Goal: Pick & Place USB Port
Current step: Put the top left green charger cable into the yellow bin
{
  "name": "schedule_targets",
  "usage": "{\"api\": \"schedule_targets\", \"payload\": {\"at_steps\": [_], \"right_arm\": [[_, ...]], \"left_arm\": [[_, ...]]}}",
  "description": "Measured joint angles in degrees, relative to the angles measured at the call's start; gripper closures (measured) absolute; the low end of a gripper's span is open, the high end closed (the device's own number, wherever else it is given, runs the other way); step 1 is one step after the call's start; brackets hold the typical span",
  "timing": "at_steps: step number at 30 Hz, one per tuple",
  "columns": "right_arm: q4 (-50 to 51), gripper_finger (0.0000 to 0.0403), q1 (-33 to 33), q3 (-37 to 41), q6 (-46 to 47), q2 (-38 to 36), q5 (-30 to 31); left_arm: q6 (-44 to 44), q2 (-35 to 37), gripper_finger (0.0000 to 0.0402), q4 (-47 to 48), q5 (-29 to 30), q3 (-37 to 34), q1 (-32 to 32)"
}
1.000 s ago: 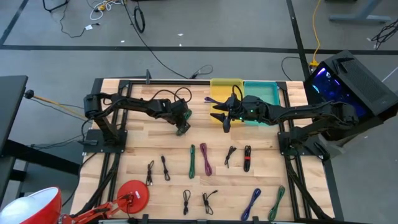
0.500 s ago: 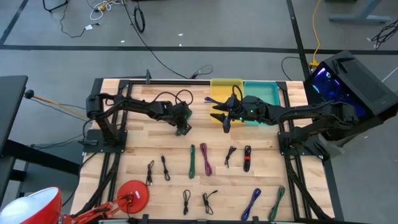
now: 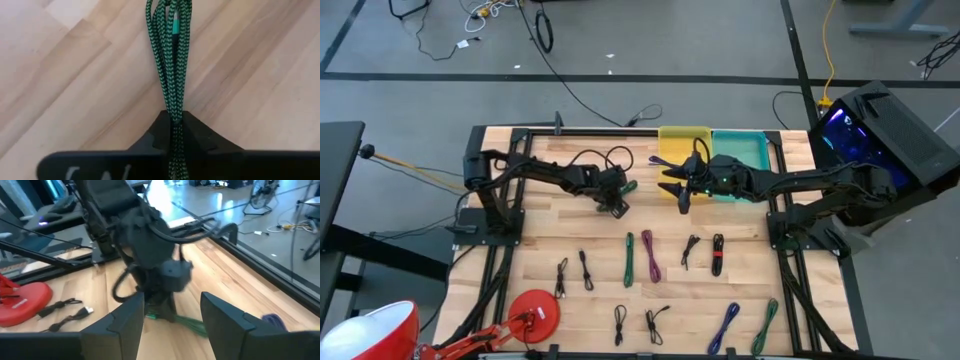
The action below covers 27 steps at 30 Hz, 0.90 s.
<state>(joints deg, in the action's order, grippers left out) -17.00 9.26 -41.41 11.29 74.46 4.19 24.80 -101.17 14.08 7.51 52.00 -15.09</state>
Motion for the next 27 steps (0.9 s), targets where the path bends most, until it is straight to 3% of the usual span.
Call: {"api": "schedule_targets", "payload": {"at_steps": [8,16,27], "right_arm": [[2.60,0.0207,0.50,-0.04,0.24,0.00,1.44],[-6.30,0.0207,0.87,-0.02,0.42,0.02,-2.47],[-21.85,0.0207,-1.21,-0.02,0.40,0.24,-5.14]], "left_arm": [[-3.03,12.97,0.0377,-1.14,3.87,-0.04,1.27],[-11.73,26.14,0.0377,-15.34,4.29,0.07,7.37],[-18.06,26.82,0.0377,-27.16,5.21,0.07,13.18]]}}
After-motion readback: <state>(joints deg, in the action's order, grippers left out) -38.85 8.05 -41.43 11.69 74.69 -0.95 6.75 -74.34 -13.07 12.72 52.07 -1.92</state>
